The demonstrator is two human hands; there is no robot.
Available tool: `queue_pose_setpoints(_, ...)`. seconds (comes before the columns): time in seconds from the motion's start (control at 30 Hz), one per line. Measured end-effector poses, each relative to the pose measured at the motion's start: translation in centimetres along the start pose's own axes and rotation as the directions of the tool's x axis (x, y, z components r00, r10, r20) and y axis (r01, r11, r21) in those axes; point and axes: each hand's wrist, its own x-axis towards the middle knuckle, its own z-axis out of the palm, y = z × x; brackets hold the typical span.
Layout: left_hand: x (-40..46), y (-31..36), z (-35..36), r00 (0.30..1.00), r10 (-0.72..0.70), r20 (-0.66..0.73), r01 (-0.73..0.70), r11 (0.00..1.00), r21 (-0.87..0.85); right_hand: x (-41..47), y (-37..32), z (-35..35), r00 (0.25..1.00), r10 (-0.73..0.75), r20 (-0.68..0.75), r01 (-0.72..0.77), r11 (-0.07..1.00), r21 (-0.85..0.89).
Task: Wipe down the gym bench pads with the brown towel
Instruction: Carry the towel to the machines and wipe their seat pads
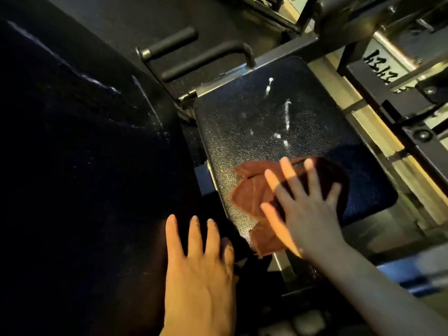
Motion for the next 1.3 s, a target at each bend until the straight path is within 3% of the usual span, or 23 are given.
queue_pose_setpoints(0.17, 1.0, 1.9, 0.5, 0.999, -0.003, -0.052, 0.0, 0.998, -0.058, 1.8, 6.5, -2.4, 0.952, 0.305, 0.022, -0.306, 0.951, 0.038)
queue_pose_setpoints(0.23, 1.3, 2.0, 0.3, 0.992, -0.05, -0.119, 0.04, 0.996, -0.083, 3.3, 7.2, -2.7, 0.94, 0.341, 0.007, -0.341, 0.939, 0.04)
queue_pose_setpoints(0.33, 2.7, 1.7, 0.8, 0.96, -0.135, -0.247, 0.099, 0.984, -0.15, 5.6, 5.8, -2.3, 0.962, 0.266, -0.06, -0.264, 0.964, 0.042)
queue_pose_setpoints(0.43, 4.3, 2.8, 1.1, 0.934, -0.11, -0.339, -0.003, 0.949, -0.316, 6.7, 3.1, -1.7, 0.987, 0.153, -0.057, -0.155, 0.988, -0.018)
queue_pose_setpoints(0.57, 5.5, 4.7, 3.6, 0.903, -0.135, -0.407, -0.033, 0.925, -0.38, 6.1, -1.1, -0.1, 0.989, -0.145, -0.023, 0.145, 0.989, -0.007)
queue_pose_setpoints(0.63, 5.5, 4.5, 4.5, 0.902, -0.142, -0.407, -0.043, 0.911, -0.411, 5.9, -1.4, 0.3, 0.974, -0.227, -0.004, 0.227, 0.974, 0.025)
queue_pose_setpoints(0.73, 5.9, 4.2, 5.2, 0.882, -0.134, -0.451, -0.066, 0.914, -0.399, 6.0, 1.0, -0.3, 0.984, -0.173, -0.038, 0.176, 0.976, 0.13)
queue_pose_setpoints(0.9, 6.3, 4.2, 6.1, 0.847, -0.123, -0.517, -0.092, 0.924, -0.37, 6.7, 7.4, -2.6, 0.979, 0.171, -0.112, -0.154, 0.977, 0.145)
queue_pose_setpoints(0.97, 6.3, 4.3, 6.2, 0.837, -0.117, -0.535, -0.096, 0.931, -0.352, 6.8, 8.4, -3.0, 0.968, 0.236, -0.086, -0.223, 0.965, 0.137)
queue_pose_setpoints(1.13, 6.5, 4.3, 6.3, 0.825, -0.122, -0.552, -0.085, 0.938, -0.335, 6.1, 6.2, -2.9, 0.978, 0.207, -0.027, -0.202, 0.97, 0.136)
queue_pose_setpoints(1.3, 6.8, 4.2, 6.5, 0.812, -0.113, -0.573, -0.1, 0.939, -0.328, 5.0, 2.8, -1.9, 0.999, 0.034, -0.027, -0.03, 0.992, 0.119)
